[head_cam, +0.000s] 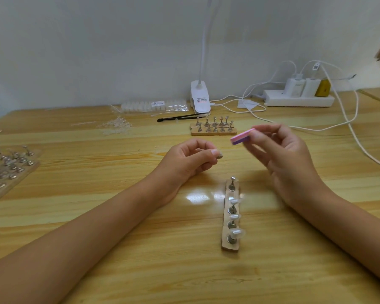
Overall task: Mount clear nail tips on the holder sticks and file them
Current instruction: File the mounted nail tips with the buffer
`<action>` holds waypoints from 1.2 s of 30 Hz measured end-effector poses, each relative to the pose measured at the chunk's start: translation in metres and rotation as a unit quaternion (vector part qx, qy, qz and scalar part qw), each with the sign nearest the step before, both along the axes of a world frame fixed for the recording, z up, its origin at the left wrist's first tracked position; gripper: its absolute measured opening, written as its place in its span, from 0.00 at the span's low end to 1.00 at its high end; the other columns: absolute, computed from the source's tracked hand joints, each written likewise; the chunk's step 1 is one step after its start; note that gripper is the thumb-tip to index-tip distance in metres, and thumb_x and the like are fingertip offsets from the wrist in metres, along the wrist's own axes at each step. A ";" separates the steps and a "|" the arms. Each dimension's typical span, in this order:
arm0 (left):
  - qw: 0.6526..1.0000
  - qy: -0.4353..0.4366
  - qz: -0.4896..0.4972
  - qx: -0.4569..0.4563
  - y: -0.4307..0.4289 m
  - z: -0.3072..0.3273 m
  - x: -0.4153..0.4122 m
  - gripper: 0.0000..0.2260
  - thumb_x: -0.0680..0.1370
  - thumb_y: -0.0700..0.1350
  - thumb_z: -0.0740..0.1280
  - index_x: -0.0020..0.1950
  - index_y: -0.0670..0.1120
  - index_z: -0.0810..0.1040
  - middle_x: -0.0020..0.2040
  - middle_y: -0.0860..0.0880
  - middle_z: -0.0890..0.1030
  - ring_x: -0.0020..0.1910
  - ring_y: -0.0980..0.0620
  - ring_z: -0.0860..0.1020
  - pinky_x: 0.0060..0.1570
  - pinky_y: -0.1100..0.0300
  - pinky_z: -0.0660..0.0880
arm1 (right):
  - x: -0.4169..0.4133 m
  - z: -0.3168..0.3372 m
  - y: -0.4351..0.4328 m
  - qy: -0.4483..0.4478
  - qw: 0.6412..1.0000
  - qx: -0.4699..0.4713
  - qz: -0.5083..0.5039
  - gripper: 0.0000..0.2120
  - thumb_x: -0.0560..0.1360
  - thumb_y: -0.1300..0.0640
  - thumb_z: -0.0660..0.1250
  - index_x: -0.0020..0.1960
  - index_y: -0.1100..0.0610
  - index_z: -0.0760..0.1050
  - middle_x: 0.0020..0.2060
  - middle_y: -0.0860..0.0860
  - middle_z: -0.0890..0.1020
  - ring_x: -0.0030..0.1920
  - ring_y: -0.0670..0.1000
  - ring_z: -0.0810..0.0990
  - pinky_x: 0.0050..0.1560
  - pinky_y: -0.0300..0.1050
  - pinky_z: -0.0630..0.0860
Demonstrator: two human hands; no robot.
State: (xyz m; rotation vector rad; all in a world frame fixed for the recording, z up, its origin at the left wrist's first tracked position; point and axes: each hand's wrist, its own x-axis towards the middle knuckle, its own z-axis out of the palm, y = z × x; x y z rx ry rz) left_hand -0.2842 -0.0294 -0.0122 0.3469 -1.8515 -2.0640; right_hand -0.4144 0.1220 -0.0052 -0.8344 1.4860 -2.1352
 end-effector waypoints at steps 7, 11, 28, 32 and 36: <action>1.000 0.008 0.008 0.025 0.000 -0.001 -0.001 0.08 0.66 0.48 0.74 0.43 0.49 0.80 0.40 0.50 0.83 0.43 0.56 0.79 0.49 0.64 0.78 | 0.001 0.000 0.004 0.069 0.990 0.043 0.111 0.15 0.69 0.55 0.71 0.55 0.55 0.79 0.41 0.47 0.82 0.47 0.49 0.84 0.51 0.40 0.80; 1.000 0.009 0.000 0.024 0.000 -0.001 -0.001 0.07 0.67 0.47 0.73 0.43 0.48 0.79 0.39 0.50 0.81 0.40 0.55 0.77 0.49 0.63 0.77 | 0.011 -0.003 -0.001 0.104 0.987 0.055 0.112 0.12 0.69 0.54 0.72 0.52 0.55 0.81 0.46 0.53 0.84 0.50 0.52 0.84 0.54 0.43 0.80; 1.000 0.014 0.003 0.020 -0.001 0.000 -0.001 0.06 0.68 0.46 0.75 0.42 0.49 0.80 0.45 0.46 0.85 0.43 0.56 0.81 0.48 0.65 0.79 | -0.003 0.000 0.003 0.066 0.994 0.052 0.065 0.11 0.70 0.54 0.70 0.52 0.54 0.83 0.46 0.52 0.86 0.51 0.50 0.84 0.59 0.46 0.79; 1.000 0.006 -0.001 0.002 0.000 -0.001 -0.001 0.04 0.73 0.42 0.74 0.42 0.49 0.79 0.38 0.51 0.83 0.40 0.56 0.79 0.48 0.63 0.78 | 0.005 -0.005 0.000 0.112 0.981 0.074 0.139 0.13 0.71 0.53 0.71 0.54 0.55 0.83 0.47 0.55 0.86 0.51 0.52 0.85 0.53 0.40 0.79; 1.000 -0.001 0.002 0.002 0.001 0.002 0.000 0.05 0.70 0.44 0.74 0.37 0.54 0.82 0.42 0.48 0.84 0.43 0.55 0.80 0.51 0.63 0.78 | -0.004 -0.006 -0.003 0.078 0.996 0.039 0.035 0.12 0.71 0.53 0.71 0.53 0.53 0.83 0.47 0.51 0.86 0.52 0.50 0.84 0.58 0.45 0.79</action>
